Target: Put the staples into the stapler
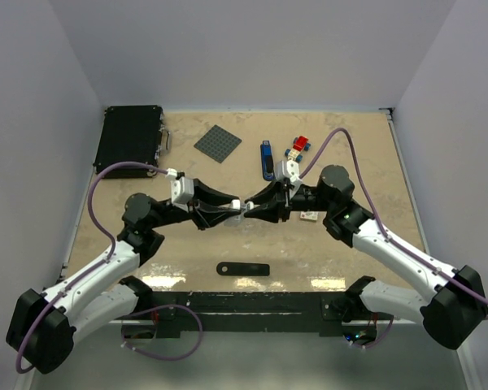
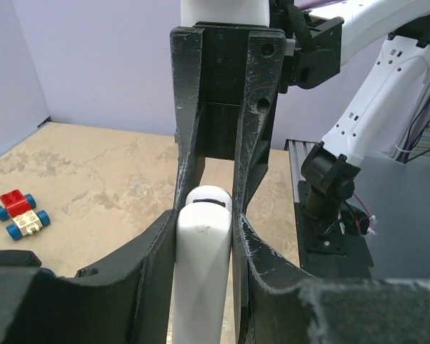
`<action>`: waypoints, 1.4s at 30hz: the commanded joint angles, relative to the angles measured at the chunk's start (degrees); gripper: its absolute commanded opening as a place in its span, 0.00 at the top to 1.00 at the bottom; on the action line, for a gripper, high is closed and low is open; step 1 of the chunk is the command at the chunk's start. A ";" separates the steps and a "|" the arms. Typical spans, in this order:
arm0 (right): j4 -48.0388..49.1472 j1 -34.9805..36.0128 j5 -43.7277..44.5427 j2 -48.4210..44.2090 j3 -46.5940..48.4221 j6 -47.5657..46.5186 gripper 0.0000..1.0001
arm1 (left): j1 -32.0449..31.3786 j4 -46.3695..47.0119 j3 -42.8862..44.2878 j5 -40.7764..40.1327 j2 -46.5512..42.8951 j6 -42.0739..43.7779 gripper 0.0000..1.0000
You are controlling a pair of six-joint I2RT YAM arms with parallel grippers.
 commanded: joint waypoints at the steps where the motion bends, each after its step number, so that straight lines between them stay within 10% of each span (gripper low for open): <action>1: 2.52 -0.56 3.38 -2.53 1.70 2.12 1.00 | 1.18 5.18 1.42 -5.03 -3.46 -0.22 1.00; 14: 43.38 -7.94 18.13 -13.43 -11.13 31.63 1.00 | 4.61 -3.95 -8.51 -38.18 -23.58 -4.96 1.00; 21: 59.13 -8.21 23.51 -11.06 -14.04 42.11 1.00 | 4.61 -0.53 -17.91 -45.39 -29.04 -24.01 1.00; 27: 48.18 -8.30 18.08 -10.18 -11.41 36.59 1.00 | 4.61 0.44 -18.45 -41.71 -28.16 -24.93 0.97; 35: 34.79 -8.21 13.76 -10.27 -11.05 25.60 1.00 | 4.52 -12.91 -3.97 -25.21 -26.24 2.19 0.39; 42: 38.47 -8.30 7.52 -7.64 -13.33 25.15 1.00 | 4.44 -29.07 12.11 -0.36 -13.24 18.57 0.19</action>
